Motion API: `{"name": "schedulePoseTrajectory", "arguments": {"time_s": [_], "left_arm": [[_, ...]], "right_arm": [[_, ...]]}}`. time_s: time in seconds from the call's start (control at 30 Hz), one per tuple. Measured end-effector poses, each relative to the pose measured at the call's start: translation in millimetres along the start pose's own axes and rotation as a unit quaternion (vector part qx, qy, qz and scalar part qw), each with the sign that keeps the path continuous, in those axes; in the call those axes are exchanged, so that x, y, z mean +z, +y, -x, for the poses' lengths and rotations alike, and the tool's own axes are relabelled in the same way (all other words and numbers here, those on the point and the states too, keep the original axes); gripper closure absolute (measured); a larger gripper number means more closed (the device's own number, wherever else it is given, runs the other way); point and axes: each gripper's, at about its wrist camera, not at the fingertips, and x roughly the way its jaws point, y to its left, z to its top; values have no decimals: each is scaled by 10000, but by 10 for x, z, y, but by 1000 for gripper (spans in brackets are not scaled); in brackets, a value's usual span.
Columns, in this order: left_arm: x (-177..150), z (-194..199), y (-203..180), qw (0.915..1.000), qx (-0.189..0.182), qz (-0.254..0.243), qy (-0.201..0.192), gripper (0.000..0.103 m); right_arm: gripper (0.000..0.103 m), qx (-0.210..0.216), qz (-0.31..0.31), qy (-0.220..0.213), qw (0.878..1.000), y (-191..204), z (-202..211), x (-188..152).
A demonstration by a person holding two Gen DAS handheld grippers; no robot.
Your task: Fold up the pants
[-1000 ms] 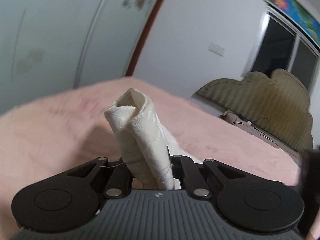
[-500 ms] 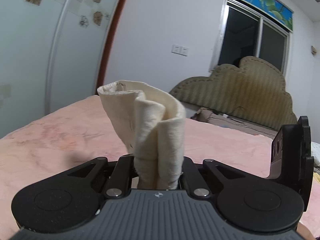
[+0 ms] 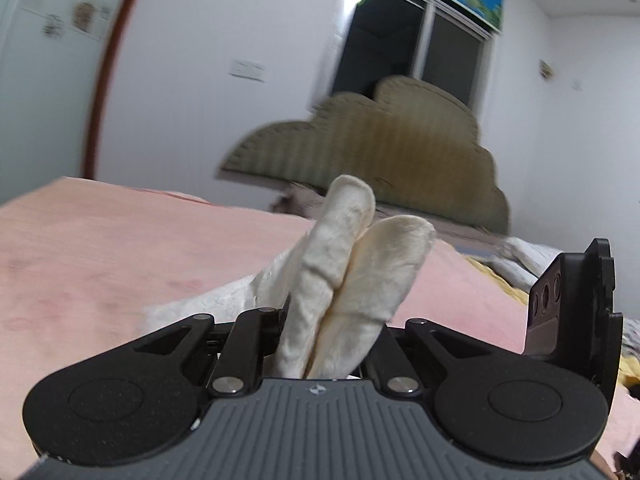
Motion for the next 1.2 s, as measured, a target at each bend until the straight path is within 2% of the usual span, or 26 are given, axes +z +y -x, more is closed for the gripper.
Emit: {"name": "schedulePoseTrajectory", "arguments": {"time_s": [0.23,0.4,0.43,0.53,0.6,0.63,0.67,0.73,0.8,0.83,0.87,0.9,0.93,1.0,1.07,1.13,1.17,1.2], "left_arm": [[-198,-405,-521,9972,-617,-186,387,94],[-435,-671,-785,9944,-625,-406,745,92],[-488,-745,-830,9938,-623,-392,831,84],[-651,-880,-872,9894,-772,-337,1186,78],[-724,-890,-907,9859,-812,-531,1360,71],[-750,-870,-910,9836,-921,-624,1423,64],[-754,-849,-890,9810,-1073,-641,1485,56],[-751,-760,-805,9753,-1322,-540,1683,52],[-711,-641,-642,9691,-1650,-235,1817,47],[-704,-553,-561,9664,-1790,-55,1844,42],[-678,-462,-464,9667,-1868,74,1749,38],[-646,-370,-359,9706,-1816,149,1574,35],[-606,-282,-250,9770,-1623,180,1371,31],[-563,-158,-3,9875,-1168,201,1036,30],[-586,-137,284,9905,-766,373,1078,30],[-675,-224,501,9864,-539,517,1463,30],[-717,-302,556,9829,-453,440,1732,30],[-803,-345,585,9809,-358,302,1886,30]], "right_arm": [[79,-673,-320,-186,9970,-532,515,-52],[79,-1205,-295,-14,9923,-723,672,-80],[79,-1276,-351,4,9912,-759,691,-89],[79,-1656,-437,109,9852,-867,725,-138],[79,-1936,-339,171,9803,-915,770,-199],[79,-2066,-335,161,9777,-939,805,-218],[79,-2229,-347,90,9742,-964,856,-237],[79,-2664,-435,-210,9627,-1045,1030,-306],[79,-3161,-548,-724,9444,-1035,1226,-354],[79,-3274,-524,-955,9386,-987,1303,-371],[79,-3252,-455,-1129,9378,-908,1352,-376],[79,-3127,-334,-1208,9415,-809,1361,-363],[79,-2965,-137,-1253,9467,-682,1342,-337],[79,-2577,461,-1286,9565,-345,1262,-301],[74,-2153,1010,-1033,9658,-60,1097,-307],[38,-2048,1281,-574,9687,60,871,-362],[33,-2096,1372,-349,9675,60,748,-407],[31,-2238,1404,-107,9644,19,636,-461]]}}
